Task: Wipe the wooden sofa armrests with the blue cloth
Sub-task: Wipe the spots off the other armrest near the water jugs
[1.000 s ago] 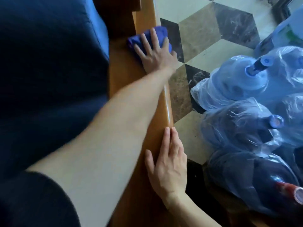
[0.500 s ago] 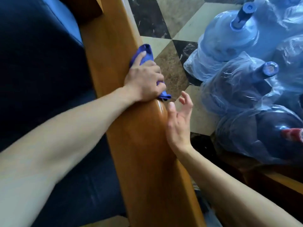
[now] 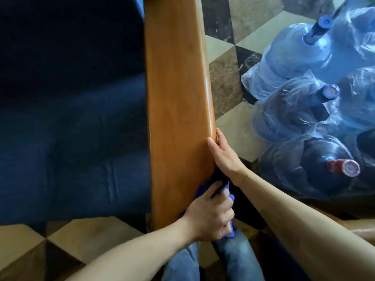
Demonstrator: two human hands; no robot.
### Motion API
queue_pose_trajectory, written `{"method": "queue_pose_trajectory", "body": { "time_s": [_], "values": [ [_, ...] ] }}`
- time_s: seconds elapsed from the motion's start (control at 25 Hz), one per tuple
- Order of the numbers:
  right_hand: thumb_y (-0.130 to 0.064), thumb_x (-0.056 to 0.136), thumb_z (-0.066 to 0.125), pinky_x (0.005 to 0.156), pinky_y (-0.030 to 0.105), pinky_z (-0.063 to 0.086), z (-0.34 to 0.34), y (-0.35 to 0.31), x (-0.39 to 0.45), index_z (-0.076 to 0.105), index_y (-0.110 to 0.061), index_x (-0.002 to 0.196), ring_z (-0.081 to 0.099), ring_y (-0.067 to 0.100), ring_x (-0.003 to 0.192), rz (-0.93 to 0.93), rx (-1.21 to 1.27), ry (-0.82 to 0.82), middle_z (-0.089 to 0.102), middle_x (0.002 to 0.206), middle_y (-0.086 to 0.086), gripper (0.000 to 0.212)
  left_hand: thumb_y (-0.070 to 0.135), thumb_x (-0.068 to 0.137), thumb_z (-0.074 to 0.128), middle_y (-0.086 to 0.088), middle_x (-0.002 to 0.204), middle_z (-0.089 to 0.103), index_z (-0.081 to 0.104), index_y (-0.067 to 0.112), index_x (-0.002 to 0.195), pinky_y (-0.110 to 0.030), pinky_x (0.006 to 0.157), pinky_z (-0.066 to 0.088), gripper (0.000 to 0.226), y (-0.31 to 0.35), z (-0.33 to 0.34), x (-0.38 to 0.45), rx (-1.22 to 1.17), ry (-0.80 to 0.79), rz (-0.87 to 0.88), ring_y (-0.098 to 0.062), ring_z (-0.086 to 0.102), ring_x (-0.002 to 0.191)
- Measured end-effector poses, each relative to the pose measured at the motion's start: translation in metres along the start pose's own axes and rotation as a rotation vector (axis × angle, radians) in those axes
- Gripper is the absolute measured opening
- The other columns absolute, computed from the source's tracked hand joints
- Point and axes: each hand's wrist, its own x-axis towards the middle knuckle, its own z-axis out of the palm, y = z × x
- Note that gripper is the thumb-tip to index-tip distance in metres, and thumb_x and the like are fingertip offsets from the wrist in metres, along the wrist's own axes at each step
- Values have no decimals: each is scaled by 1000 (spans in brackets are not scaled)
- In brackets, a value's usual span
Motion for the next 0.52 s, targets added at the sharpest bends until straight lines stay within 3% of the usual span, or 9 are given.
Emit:
{"method": "queue_pose_trajectory", "body": {
  "time_s": [0.12,0.28,0.4,0.52],
  "values": [
    [-39,105,39,113,26,22,18,0,-10,2,-22,159,25,17,149,-126,-254,101,20,165,1,68,31,88,50,-5,110,63,65,18,95,-58,121,15,21,9,15,-23,102,89,151,-31,53,123],
    [-32,103,40,120,45,21,31,1,-5,7,-23,159,14,28,153,-408,-823,367,8,168,5,65,23,98,53,-2,148,50,61,26,121,-55,119,25,24,-10,29,-67,102,294,132,-28,37,144],
    [-31,103,37,124,51,11,44,-1,7,17,-18,158,8,33,154,-591,-1001,375,13,167,8,60,29,99,51,4,155,41,44,41,142,-51,114,33,45,-13,41,-119,163,363,-104,-25,34,146],
    [-34,104,31,125,51,5,57,3,11,19,-16,158,5,33,154,-557,-1065,361,15,167,6,58,33,103,43,0,154,38,42,45,144,-59,110,34,43,16,60,-147,64,367,-563,-30,30,145]
  ]
}}
